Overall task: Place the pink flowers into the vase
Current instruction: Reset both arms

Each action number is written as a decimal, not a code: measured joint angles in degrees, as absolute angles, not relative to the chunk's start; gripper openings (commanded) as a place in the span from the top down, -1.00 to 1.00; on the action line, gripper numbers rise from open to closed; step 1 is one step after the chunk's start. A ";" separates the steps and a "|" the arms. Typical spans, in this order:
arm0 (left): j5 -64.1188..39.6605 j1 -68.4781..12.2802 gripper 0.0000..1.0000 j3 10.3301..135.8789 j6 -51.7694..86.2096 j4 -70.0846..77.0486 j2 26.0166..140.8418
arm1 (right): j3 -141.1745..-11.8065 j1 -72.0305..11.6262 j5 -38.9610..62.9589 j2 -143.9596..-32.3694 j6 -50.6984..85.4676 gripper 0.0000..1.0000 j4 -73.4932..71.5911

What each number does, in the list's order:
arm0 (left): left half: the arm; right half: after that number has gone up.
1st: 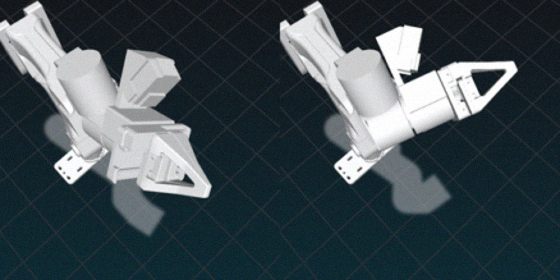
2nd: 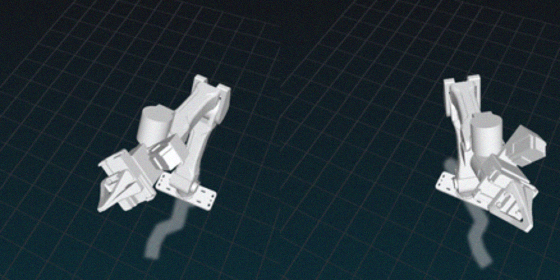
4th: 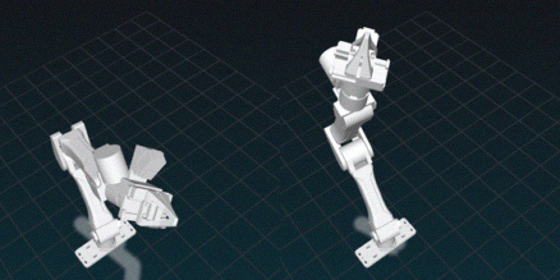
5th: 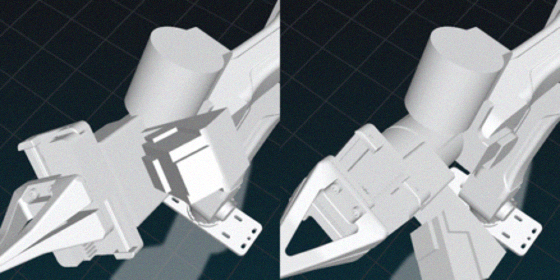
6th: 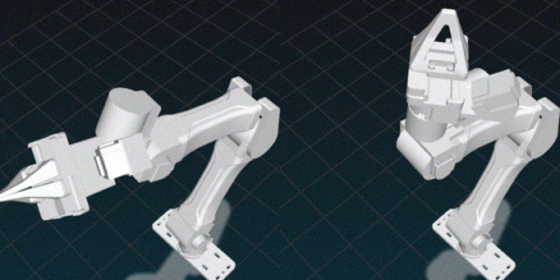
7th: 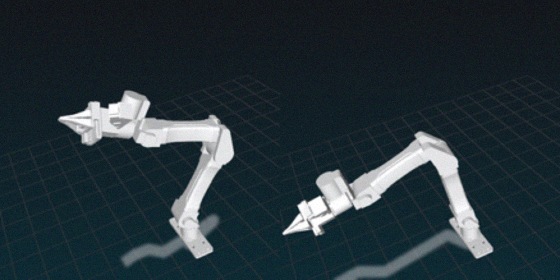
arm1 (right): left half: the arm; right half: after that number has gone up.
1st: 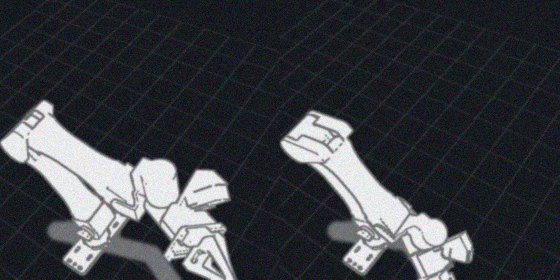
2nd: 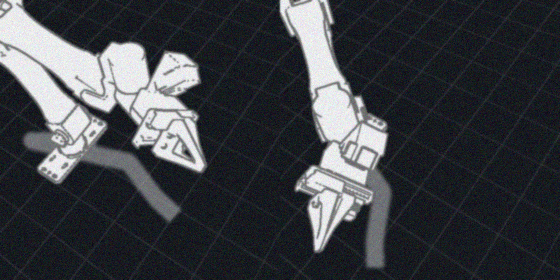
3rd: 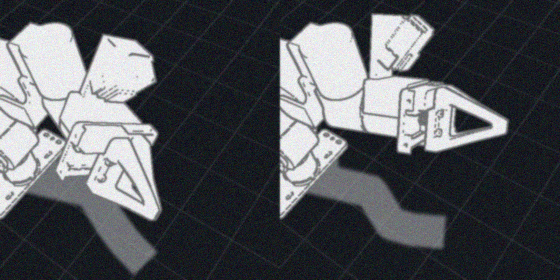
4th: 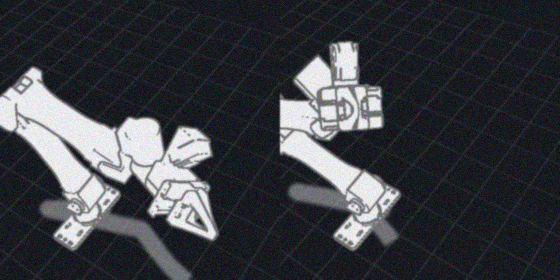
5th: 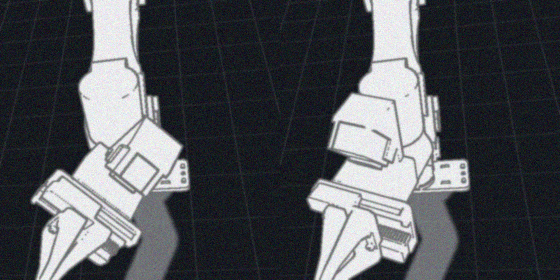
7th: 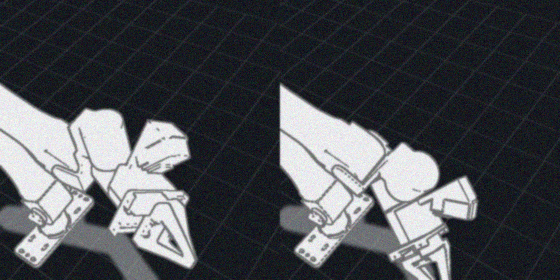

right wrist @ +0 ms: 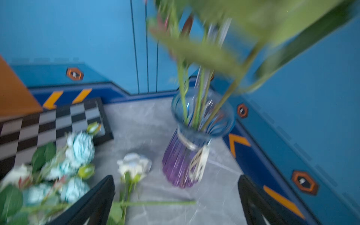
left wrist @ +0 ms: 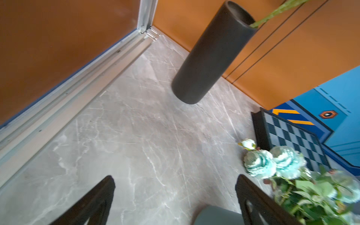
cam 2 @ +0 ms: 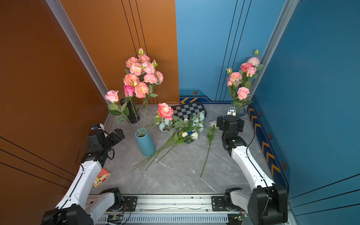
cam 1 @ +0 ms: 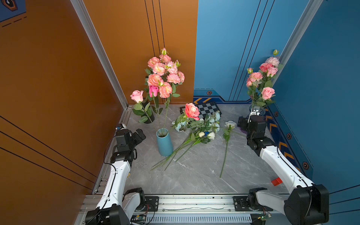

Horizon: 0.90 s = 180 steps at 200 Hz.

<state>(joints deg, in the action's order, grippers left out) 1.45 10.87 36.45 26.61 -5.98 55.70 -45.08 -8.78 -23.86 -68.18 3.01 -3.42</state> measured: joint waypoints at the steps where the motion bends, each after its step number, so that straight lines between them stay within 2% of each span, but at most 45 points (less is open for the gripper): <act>1: 1.74 10.87 -0.97 36.23 26.52 -5.82 55.70 | -44.77 -8.82 -23.77 -68.23 3.03 -1.00 -3.51; 63: 12.29 10.83 -0.97 27.40 20.27 6.94 57.34 | -28.51 -11.46 -24.32 -71.85 -0.05 -1.00 -19.22; 99: 15.20 8.78 -0.97 23.70 17.63 20.43 68.25 | -21.28 -10.85 -23.44 -77.23 -1.34 -1.00 -36.36; 124: 16.10 4.62 -0.97 19.77 14.11 32.58 76.69 | -12.88 -9.72 -21.45 -87.64 -1.67 -1.00 -58.37; 137: 16.03 2.17 -0.97 18.24 11.53 38.44 79.83 | -11.20 -9.63 -21.47 -90.85 -1.61 -1.00 -59.24; 163: 15.35 -0.82 -0.97 15.00 6.79 55.64 88.79 | -14.20 -6.94 -22.06 -90.45 0.38 -1.00 -59.79; 180: 15.25 -1.04 -0.97 14.48 5.19 57.01 90.11 | -18.02 -5.78 -21.76 -89.76 1.56 -1.00 -58.67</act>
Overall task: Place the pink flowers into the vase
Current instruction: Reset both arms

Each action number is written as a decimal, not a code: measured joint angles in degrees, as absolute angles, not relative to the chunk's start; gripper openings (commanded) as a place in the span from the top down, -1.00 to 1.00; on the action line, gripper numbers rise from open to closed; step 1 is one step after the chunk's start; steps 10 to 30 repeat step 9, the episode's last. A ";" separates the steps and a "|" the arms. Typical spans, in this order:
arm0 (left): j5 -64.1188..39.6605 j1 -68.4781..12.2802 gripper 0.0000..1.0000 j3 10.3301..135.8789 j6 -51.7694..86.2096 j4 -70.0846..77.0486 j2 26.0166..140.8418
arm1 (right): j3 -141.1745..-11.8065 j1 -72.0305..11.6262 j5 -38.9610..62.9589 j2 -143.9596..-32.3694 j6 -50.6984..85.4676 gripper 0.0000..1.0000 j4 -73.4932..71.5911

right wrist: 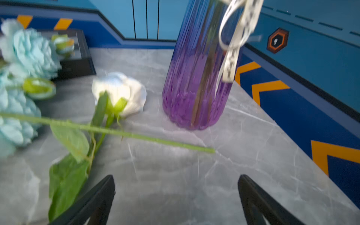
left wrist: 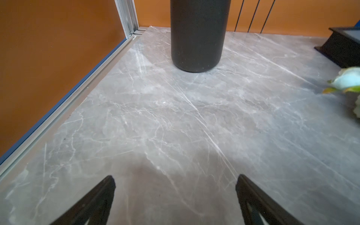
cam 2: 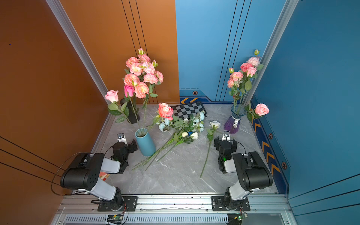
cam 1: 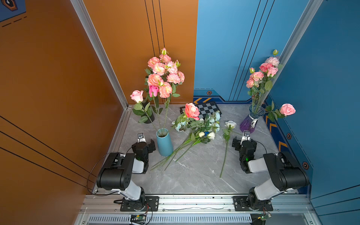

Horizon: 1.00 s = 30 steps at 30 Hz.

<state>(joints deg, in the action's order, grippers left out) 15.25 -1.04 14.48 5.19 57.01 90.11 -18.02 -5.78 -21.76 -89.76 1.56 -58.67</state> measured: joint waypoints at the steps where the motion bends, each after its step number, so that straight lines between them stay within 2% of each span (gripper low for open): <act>1: 15.27 -1.10 -0.97 14.66 4.82 57.80 90.04 | -18.65 -5.58 -21.56 -89.54 1.76 -1.00 -58.76; 30: 15.90 -1.61 -0.97 17.21 2.94 60.25 90.02 | -18.85 -5.72 -20.71 -89.14 1.96 -1.00 -58.08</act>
